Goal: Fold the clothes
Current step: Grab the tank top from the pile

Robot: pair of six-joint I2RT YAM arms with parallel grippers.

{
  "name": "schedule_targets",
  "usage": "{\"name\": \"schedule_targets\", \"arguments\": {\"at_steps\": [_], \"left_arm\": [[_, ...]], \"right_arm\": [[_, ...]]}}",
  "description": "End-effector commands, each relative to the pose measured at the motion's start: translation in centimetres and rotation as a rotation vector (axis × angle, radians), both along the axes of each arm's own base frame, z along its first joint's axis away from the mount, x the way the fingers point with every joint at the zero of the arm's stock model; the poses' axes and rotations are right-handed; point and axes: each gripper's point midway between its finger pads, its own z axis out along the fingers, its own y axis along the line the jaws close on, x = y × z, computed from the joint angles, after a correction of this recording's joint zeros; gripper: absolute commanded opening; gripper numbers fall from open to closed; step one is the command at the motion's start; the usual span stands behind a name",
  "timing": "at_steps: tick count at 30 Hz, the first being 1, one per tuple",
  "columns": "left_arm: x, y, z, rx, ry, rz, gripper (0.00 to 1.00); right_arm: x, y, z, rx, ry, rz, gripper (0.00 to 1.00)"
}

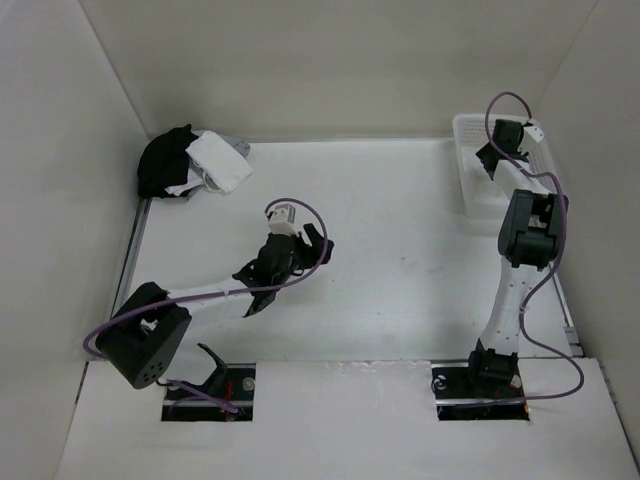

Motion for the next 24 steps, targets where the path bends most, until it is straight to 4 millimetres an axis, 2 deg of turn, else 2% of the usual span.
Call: {"name": "schedule_targets", "arguments": {"at_steps": [1,4,8,10,14,19,24], "left_arm": [[0.2,-0.9,1.6,-0.109,-0.011,-0.041,0.69],[0.5,-0.8,1.6,-0.132,0.0,-0.037,0.69],[1.2,0.2,1.8,-0.173,0.021,-0.019,0.69],[1.4,0.8,1.6,-0.19,0.035,-0.004,0.69],[1.9,1.4,1.3,-0.212,0.054,0.015,0.69],[2.3,2.0,2.4,-0.298,0.081,0.007,0.68],[2.9,4.1,3.2,-0.35,0.078,0.052,0.68]], "right_arm": [[1.6,0.5,1.1,0.13,-0.062,0.007,0.55],[2.2,0.3,-0.2,0.206,-0.071,-0.014,0.55],[1.8,0.6,-3.4,0.314,-0.017,-0.061,0.51],[1.7,1.2,-4.6,0.341,0.001,-0.054,0.41],[1.3,1.0,-4.4,0.334,0.018,-0.075,0.47],[-0.1,1.9,-5.0,0.344,0.099,-0.071,0.49],[-0.6,2.3,-5.4,0.305,0.202,-0.059,0.48]]}}
